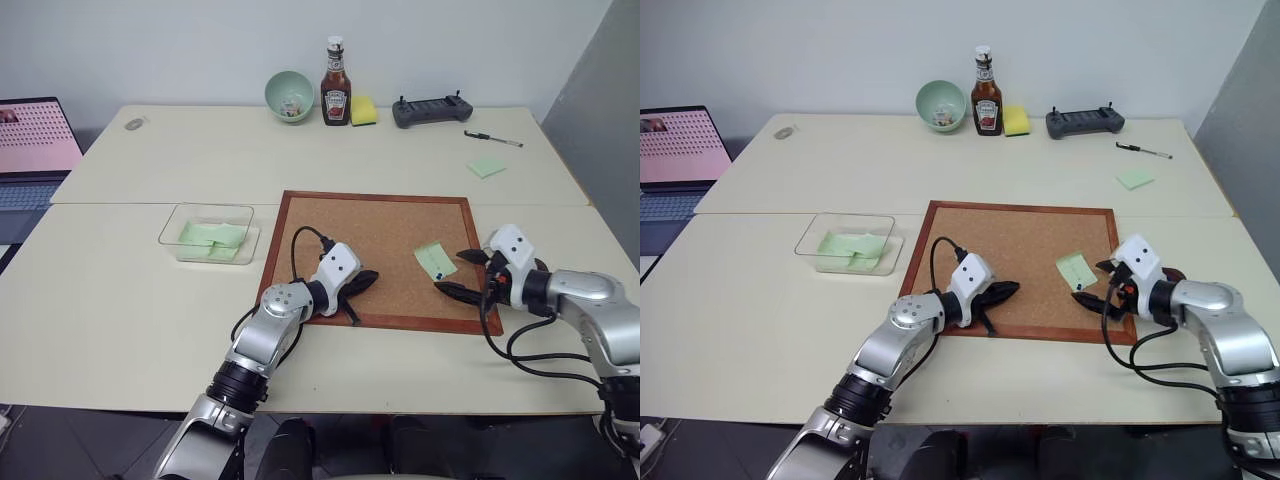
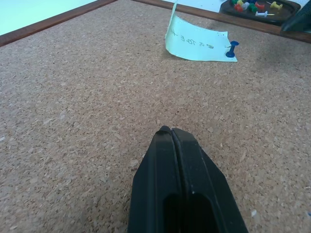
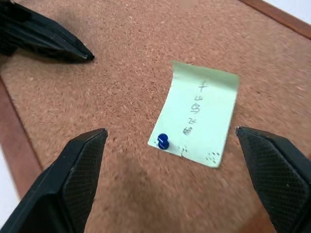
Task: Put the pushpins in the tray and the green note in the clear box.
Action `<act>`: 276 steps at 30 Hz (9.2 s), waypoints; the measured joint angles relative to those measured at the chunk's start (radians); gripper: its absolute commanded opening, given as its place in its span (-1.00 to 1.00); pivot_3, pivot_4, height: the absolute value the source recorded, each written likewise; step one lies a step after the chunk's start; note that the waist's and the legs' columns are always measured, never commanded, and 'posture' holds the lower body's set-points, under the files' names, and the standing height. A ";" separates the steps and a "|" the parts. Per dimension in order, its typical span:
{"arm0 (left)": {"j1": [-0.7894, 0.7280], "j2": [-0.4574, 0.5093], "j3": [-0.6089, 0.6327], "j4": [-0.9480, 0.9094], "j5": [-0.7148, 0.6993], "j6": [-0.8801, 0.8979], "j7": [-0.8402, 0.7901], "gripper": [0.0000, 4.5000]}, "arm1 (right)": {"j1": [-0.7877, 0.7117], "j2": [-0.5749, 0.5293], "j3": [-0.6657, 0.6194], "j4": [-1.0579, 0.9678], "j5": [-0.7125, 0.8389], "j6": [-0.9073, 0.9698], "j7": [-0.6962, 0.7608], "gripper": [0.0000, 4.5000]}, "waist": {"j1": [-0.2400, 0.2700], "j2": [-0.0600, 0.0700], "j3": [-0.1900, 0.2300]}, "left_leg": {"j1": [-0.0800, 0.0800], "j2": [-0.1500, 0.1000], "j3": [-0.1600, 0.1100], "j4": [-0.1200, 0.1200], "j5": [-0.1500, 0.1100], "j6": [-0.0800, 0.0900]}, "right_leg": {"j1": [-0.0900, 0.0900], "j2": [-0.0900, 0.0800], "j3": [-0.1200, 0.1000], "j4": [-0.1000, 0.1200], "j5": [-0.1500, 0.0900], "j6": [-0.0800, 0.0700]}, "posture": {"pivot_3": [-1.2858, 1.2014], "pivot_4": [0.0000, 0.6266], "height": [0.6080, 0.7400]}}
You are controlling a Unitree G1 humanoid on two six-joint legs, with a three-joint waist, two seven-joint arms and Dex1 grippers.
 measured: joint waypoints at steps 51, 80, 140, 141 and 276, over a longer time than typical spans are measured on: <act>0.022 -0.078 0.122 -0.078 -0.130 0.222 0.047 -0.45 | -0.072 0.009 0.068 -0.041 -0.038 -0.147 0.044 -1.00 | -0.004 -0.001 0.001 | -0.001 0.001 0.000 0.000 0.000 0.000 | -0.002 0.000 0.000 0.000 0.000 0.000 | 0.03 -0.52 1.00; -0.156 -0.338 0.437 0.009 -0.490 0.587 0.328 0.80 | -0.120 0.049 0.081 -0.055 -0.042 -0.169 0.023 -1.00 | -0.004 -0.006 0.004 | -0.007 0.000 -0.001 0.001 0.000 0.000 | -0.006 0.000 -0.002 0.000 0.000 0.000 | 0.03 -0.52 1.00; -0.291 -0.327 0.444 0.182 -0.770 0.583 0.346 -0.99 | -0.112 0.097 0.037 -0.112 -0.005 -0.108 -0.066 -1.00 | -0.003 -0.006 0.004 | -0.008 0.000 -0.002 0.001 0.001 -0.001 | -0.007 0.000 -0.002 0.000 0.000 0.000 | 0.03 -0.52 1.00; -0.291 -0.327 0.442 0.175 -0.769 0.574 0.346 -0.99 | -0.108 0.103 0.035 -0.117 0.001 -0.095 -0.077 -1.00 | -0.003 -0.006 0.004 | -0.008 0.000 -0.002 0.001 0.001 -0.001 | -0.007 0.000 -0.002 0.000 0.000 0.000 | 0.03 -0.52 1.00; 0.023 0.260 0.605 -0.408 -0.220 0.600 0.659 -0.64 | -0.381 0.342 0.280 0.119 0.034 -0.227 0.157 0.82 | -0.006 -0.011 0.006 | -0.014 0.001 -0.002 0.002 0.002 -0.004 | -0.018 0.000 -0.002 0.007 0.001 -0.001 | 0.03 -0.52 1.00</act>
